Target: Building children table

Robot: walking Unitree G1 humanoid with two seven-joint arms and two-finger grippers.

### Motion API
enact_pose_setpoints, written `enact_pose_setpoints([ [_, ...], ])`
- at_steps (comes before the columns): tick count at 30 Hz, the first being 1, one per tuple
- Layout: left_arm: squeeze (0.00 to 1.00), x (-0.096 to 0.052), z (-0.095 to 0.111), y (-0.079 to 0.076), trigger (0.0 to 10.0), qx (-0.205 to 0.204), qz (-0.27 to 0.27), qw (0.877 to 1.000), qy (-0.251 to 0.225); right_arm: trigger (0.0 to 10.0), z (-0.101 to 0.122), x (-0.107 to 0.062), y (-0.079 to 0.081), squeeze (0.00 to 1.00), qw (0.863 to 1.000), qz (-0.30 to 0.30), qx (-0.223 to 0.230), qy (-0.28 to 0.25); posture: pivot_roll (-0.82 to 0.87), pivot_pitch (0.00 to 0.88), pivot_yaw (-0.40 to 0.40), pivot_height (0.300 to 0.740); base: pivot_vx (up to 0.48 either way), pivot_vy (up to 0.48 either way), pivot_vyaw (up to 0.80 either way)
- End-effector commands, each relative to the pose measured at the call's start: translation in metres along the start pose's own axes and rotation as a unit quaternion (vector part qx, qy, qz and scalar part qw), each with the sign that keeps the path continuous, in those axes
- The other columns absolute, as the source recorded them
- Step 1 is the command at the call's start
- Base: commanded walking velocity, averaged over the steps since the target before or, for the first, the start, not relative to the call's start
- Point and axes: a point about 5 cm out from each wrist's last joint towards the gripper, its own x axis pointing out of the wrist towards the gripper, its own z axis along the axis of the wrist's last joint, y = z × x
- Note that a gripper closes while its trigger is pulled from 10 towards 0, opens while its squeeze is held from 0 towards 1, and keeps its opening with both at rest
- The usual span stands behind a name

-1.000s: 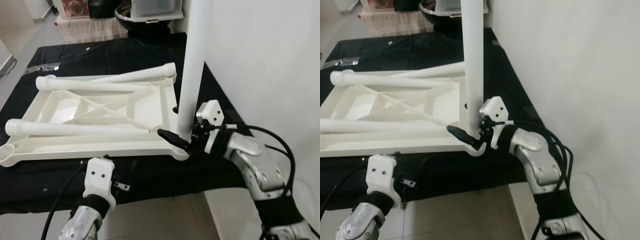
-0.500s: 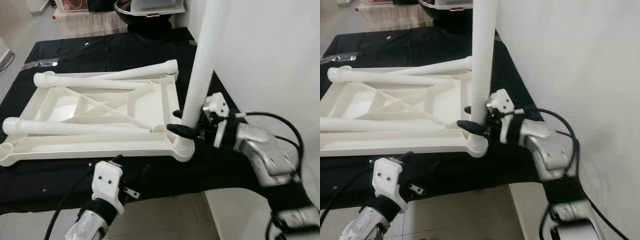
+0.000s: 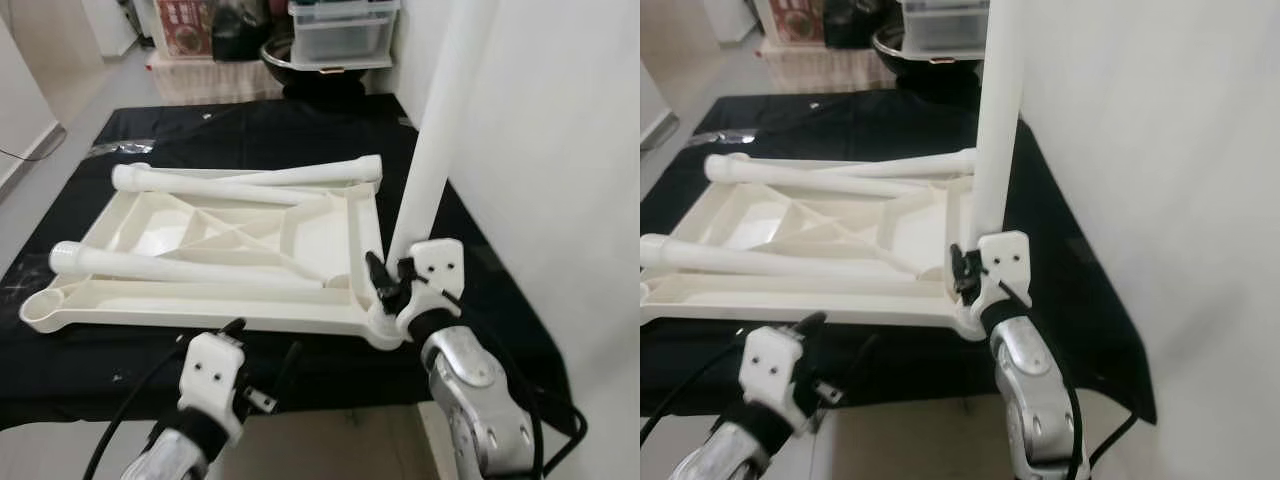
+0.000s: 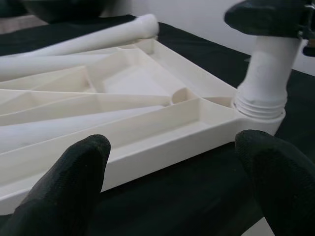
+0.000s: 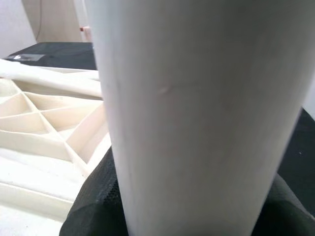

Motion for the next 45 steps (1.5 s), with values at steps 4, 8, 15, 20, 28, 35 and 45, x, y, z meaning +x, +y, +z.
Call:
enact_pose_setpoints([
  [4,0.00,0.004,-0.008,0.000,10.0,-0.002,-0.020,1.000,0.011,10.0,-0.001,0.018,0.007,1.00,0.997,0.048,0.050,0.022,-0.04,0.138,0.011,0.740,0.000,0.000,0.00],
  [8,0.00,0.005,-0.011,0.000,10.0,-0.009,-0.025,1.000,0.013,10.0,0.025,0.021,0.011,1.00,0.981,0.174,0.080,-0.034,-0.04,0.140,0.009,0.740,0.000,0.000,0.00],
  [15,0.00,0.006,-0.012,-0.003,10.0,-0.018,-0.041,0.999,0.009,10.0,0.052,0.022,-0.014,0.00,0.944,0.320,-0.002,-0.078,-0.03,0.144,0.003,0.740,0.000,0.000,0.00],
  [20,0.00,0.007,-0.012,-0.007,10.0,-0.021,-0.052,0.998,0.005,10.0,0.054,0.023,-0.032,0.00,0.919,0.387,-0.037,-0.061,-0.03,0.146,-0.007,0.740,0.000,0.000,0.00],
  [28,0.00,0.009,-0.013,-0.010,10.0,-0.024,-0.056,0.998,0.001,0.0,0.060,0.034,-0.050,0.00,0.902,0.428,-0.032,-0.049,-0.03,0.140,-0.008,0.740,0.000,0.000,0.00],
  [35,0.00,0.011,-0.010,-0.014,10.0,-0.048,-0.064,0.997,-0.020,0.0,0.040,0.029,-0.055,0.00,0.880,0.473,-0.036,-0.004,-0.05,0.135,-0.018,0.740,0.000,0.000,0.00],
  [45,0.00,0.002,0.005,-0.018,10.0,-0.045,-0.087,0.994,-0.050,0.0,-0.017,0.033,-0.050,0.00,0.969,0.233,-0.024,0.086,-0.05,0.133,-0.030,0.740,0.000,0.000,0.00],
])
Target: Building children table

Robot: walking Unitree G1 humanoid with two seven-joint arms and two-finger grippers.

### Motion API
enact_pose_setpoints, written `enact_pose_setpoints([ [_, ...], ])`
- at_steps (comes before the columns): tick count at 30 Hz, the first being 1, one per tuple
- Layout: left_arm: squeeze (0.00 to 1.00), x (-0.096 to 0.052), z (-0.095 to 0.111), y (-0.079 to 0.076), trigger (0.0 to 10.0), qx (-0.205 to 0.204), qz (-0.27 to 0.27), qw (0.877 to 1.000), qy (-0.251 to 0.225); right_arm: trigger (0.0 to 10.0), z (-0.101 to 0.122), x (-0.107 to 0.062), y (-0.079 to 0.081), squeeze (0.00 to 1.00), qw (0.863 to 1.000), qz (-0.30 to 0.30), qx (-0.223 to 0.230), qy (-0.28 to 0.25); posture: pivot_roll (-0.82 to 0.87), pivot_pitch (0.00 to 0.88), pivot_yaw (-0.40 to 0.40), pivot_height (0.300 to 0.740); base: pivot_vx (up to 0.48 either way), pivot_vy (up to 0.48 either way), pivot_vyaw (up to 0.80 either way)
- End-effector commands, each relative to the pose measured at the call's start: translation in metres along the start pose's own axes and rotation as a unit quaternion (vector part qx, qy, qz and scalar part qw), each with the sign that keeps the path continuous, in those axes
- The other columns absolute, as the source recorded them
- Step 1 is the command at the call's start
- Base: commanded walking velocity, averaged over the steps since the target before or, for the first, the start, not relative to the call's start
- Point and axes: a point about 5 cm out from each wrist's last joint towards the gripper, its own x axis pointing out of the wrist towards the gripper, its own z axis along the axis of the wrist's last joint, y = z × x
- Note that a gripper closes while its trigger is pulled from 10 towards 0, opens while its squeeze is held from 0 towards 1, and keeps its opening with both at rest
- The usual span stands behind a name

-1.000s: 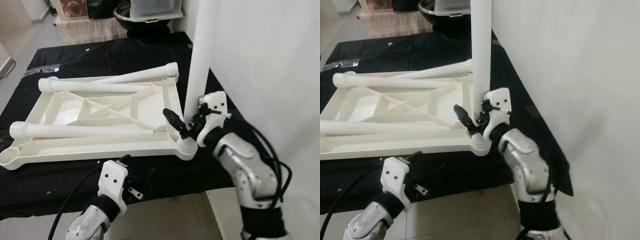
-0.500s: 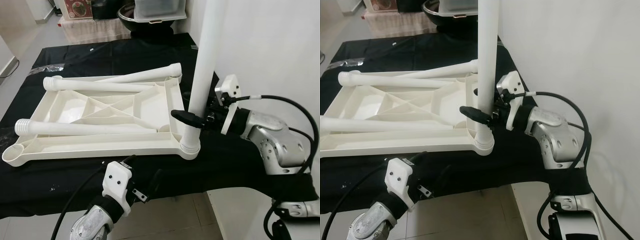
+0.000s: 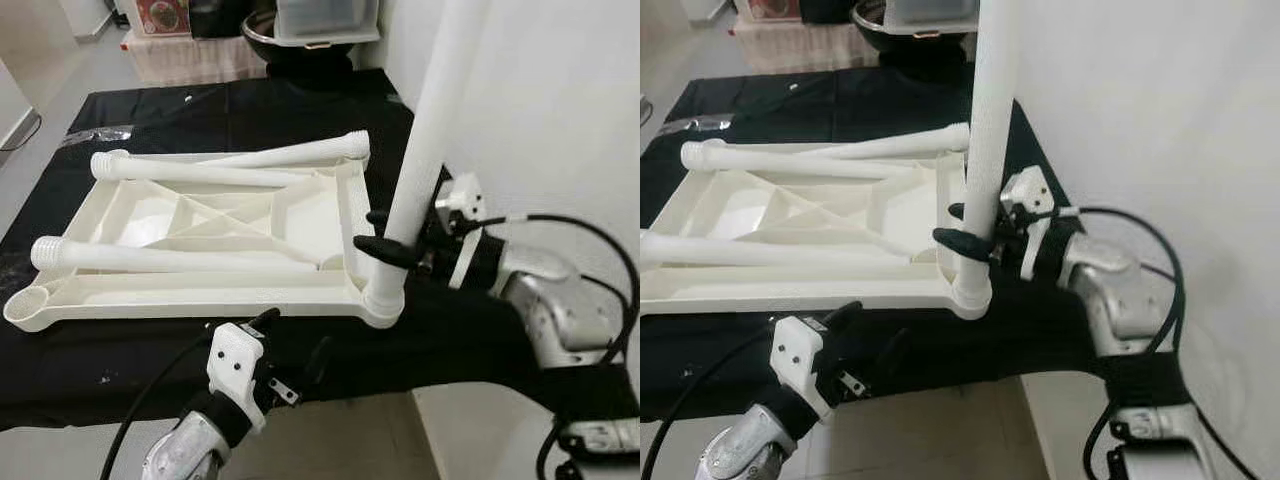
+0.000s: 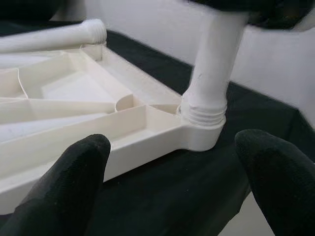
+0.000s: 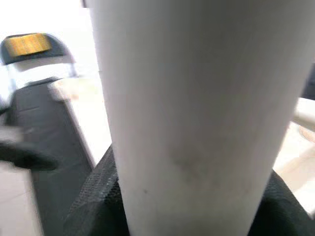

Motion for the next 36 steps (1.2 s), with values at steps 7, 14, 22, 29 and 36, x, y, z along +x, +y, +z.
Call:
enact_pose_setpoints([
  [7,0.00,-0.012,0.016,-0.004,10.0,-0.001,-0.005,1.000,-0.015,0.0,-0.068,0.001,0.045,0.00,0.944,-0.285,0.078,0.144,-0.05,0.132,-0.007,0.740,0.000,0.000,0.00],
  [14,0.00,-0.014,0.013,-0.003,10.0,0.001,0.005,1.000,-0.006,2.2,-0.058,0.017,0.058,0.00,0.960,-0.245,0.068,0.119,-0.04,0.126,0.000,0.740,0.000,0.000,0.00],
  [22,0.00,-0.015,0.004,0.002,10.0,0.005,0.026,1.000,0.011,10.0,-0.015,0.026,0.056,1.00,0.997,-0.063,0.046,0.003,-0.05,0.114,0.003,0.740,0.000,0.000,0.00],
  [29,0.00,-0.014,0.002,0.002,10.0,-0.001,0.032,0.999,0.013,10.0,0.004,0.019,0.040,0.00,0.996,0.089,-0.016,-0.004,-0.07,0.106,0.002,0.740,0.000,0.000,0.00],
  [36,0.00,-0.013,0.000,0.001,10.0,-0.002,0.034,0.999,0.014,0.0,0.004,0.022,0.040,0.00,0.987,0.161,-0.012,-0.002,-0.06,0.106,0.007,0.740,0.000,0.000,0.00],
])
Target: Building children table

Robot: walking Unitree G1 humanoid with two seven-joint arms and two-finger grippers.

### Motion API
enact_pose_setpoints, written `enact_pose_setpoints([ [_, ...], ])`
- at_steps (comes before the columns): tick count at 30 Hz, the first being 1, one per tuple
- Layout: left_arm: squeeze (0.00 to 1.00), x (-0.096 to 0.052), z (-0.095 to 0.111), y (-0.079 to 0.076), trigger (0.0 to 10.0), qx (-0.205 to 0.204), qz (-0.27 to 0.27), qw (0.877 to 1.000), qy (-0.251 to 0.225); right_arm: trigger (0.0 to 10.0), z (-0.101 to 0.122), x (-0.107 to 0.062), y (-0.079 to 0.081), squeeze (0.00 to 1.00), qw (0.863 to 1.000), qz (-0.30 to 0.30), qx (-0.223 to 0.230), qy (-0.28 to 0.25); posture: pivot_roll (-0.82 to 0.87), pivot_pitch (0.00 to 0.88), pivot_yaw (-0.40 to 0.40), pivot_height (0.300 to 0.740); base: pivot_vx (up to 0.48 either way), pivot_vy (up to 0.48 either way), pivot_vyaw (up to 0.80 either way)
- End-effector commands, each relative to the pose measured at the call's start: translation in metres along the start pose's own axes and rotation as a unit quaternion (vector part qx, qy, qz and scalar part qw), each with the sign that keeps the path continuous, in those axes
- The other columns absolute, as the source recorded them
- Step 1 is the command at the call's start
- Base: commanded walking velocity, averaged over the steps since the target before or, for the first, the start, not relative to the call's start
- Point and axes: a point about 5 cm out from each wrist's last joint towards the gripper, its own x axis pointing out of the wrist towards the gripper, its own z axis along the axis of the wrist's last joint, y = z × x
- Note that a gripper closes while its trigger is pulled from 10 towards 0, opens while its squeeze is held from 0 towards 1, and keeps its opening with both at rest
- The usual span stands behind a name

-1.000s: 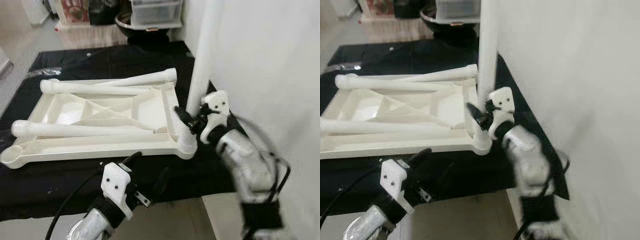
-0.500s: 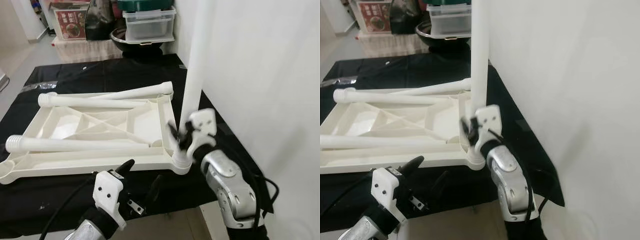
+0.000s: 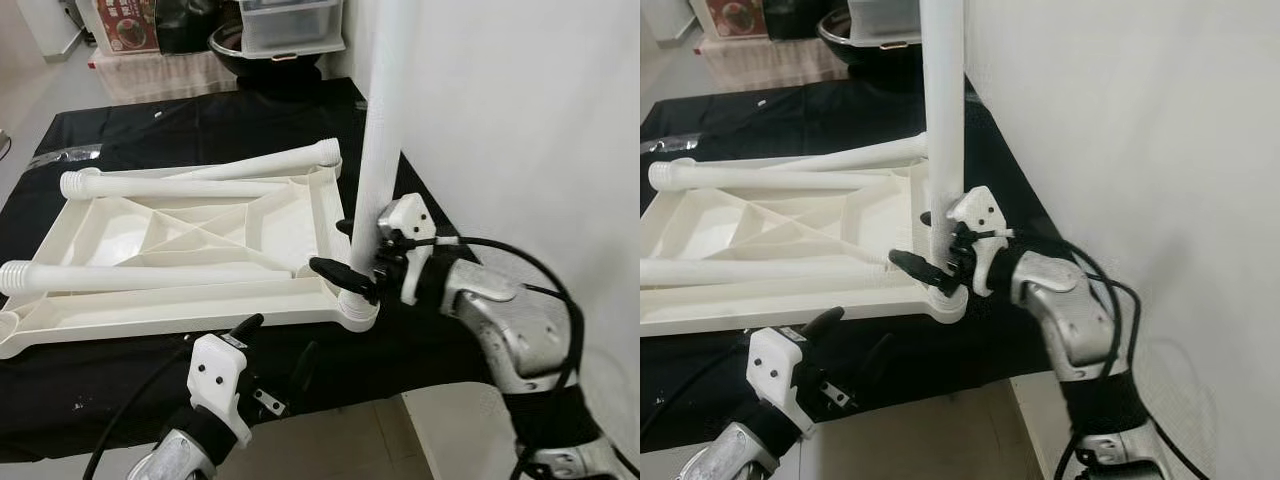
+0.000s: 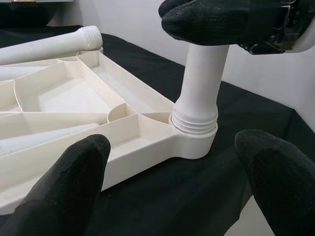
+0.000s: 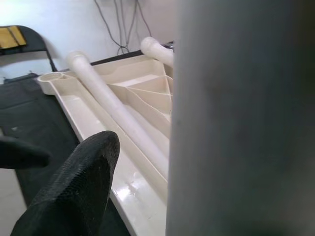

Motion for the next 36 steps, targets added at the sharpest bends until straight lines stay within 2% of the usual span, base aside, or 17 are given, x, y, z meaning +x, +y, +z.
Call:
enact_pose_setpoints([
  [1,0.00,-0.001,-0.003,-0.001,10.0,-0.002,0.001,1.000,0.005,0.0,0.001,0.010,0.009,0.00,0.998,0.056,0.005,-0.014,-0.05,0.108,0.006,0.740,0.000,0.000,0.00],
  [7,0.00,-0.001,-0.003,-0.001,10.0,-0.004,0.003,1.000,0.006,0.0,0.000,0.008,0.009,0.00,0.998,0.065,0.015,-0.021,-0.05,0.114,0.009,0.740,0.000,0.000,0.00],
  [13,0.00,-0.001,-0.004,0.001,10.0,-0.004,0.004,1.000,0.007,0.0,-0.005,0.004,0.012,0.00,0.998,0.046,0.031,-0.026,-0.05,0.116,0.008,0.740,0.000,0.000,0.00],
  [14,0.00,0.000,-0.004,0.001,10.0,-0.003,0.004,1.000,0.008,0.0,-0.012,0.006,0.014,0.00,0.999,-0.015,0.028,-0.010,-0.04,0.113,0.005,0.740,0.000,0.000,0.00],
  [15,0.00,0.000,-0.004,0.001,10.0,-0.003,0.004,1.000,0.008,0.0,-0.012,0.006,0.014,0.00,0.999,-0.015,0.028,-0.010,-0.04,0.113,0.005,0.740,0.000,0.000,0.00],
  [16,0.00,0.000,-0.004,0.002,10.0,-0.002,0.004,1.000,0.009,0.0,-0.019,0.008,0.014,0.00,0.995,-0.090,0.032,0.001,-0.04,0.112,0.007,0.740,0.000,0.000,0.00],
  [17,0.00,0.000,-0.004,0.002,10.0,-0.002,0.004,1.000,0.009,0.0,-0.019,0.008,0.014,0.00,0.995,-0.090,0.032,0.001,-0.04,0.112,0.007,0.740,0.000,0.000,0.00],
  [18,0.00,0.000,-0.005,0.004,10.0,0.000,0.005,1.000,0.010,0.0,-0.034,0.003,0.010,0.00,0.966,-0.251,0.002,0.053,-0.04,0.113,0.006,0.740,0.000,0.000,0.00],
  [19,0.00,0.000,-0.005,0.004,10.0,0.000,0.005,1.000,0.010,0.0,-0.034,0.003,0.010,0.00,0.966,-0.251,0.002,0.053,-0.04,0.113,0.006,0.740,0.000,0.000,0.00],
  [20,0.00,0.001,-0.005,0.007,10.0,0.000,0.013,1.000,0.013,0.0,-0.051,-0.004,0.034,0.00,0.926,-0.368,0.000,0.090,-0.03,0.109,0.013,0.740,0.000,0.000,0.00],
  [21,0.00,0.001,-0.005,0.007,10.0,0.000,0.013,1.000,0.013,0.0,-0.051,-0.004,0.034,0.00,0.926,-0.368,0.000,0.090,-0.03,0.109,0.013,0.740,0.000,0.000,0.00],
  [22,0.00,0.001,-0.006,0.008,10.0,-0.001,0.015,1.000,0.013,0.0,-0.053,-0.003,0.043,0.00,0.923,-0.374,-0.001,0.093,-0.03,0.109,0.013,0.740,0.000,0.000,0.00],
  [27,0.00,0.001,-0.006,0.009,10.0,0.000,0.016,1.000,0.014,0.0,-0.053,0.001,0.049,0.00,0.927,-0.364,0.006,0.089,-0.03,0.100,0.017,0.740,0.000,0.000,0.00],
  [30,0.00,0.003,-0.007,0.010,10.0,0.000,0.021,1.000,0.016,0.0,-0.048,0.015,0.049,0.00,0.934,-0.351,0.014,0.069,-0.03,0.099,0.014,0.740,0.000,0.000,0.00],
  [31,0.00,0.003,-0.007,0.010,10.0,-0.001,0.024,1.000,0.016,10.0,-0.046,0.018,0.049,0.00,0.937,-0.345,0.012,0.061,-0.04,0.103,0.014,0.740,0.000,0.000,0.00],
  [35,0.00,0.004,-0.008,0.011,10.0,-0.002,0.027,0.999,0.017,10.0,-0.040,0.022,0.050,0.00,0.943,-0.331,0.029,0.034,-0.04,0.106,0.015,0.740,0.000,0.000,0.00],
  [36,0.00,0.004,-0.008,0.012,10.0,-0.002,0.029,0.999,0.018,10.0,-0.036,0.023,0.051,1.00,0.949,-0.315,0.032,0.015,-0.04,0.106,0.017,0.740,0.000,0.000,0.00],
])
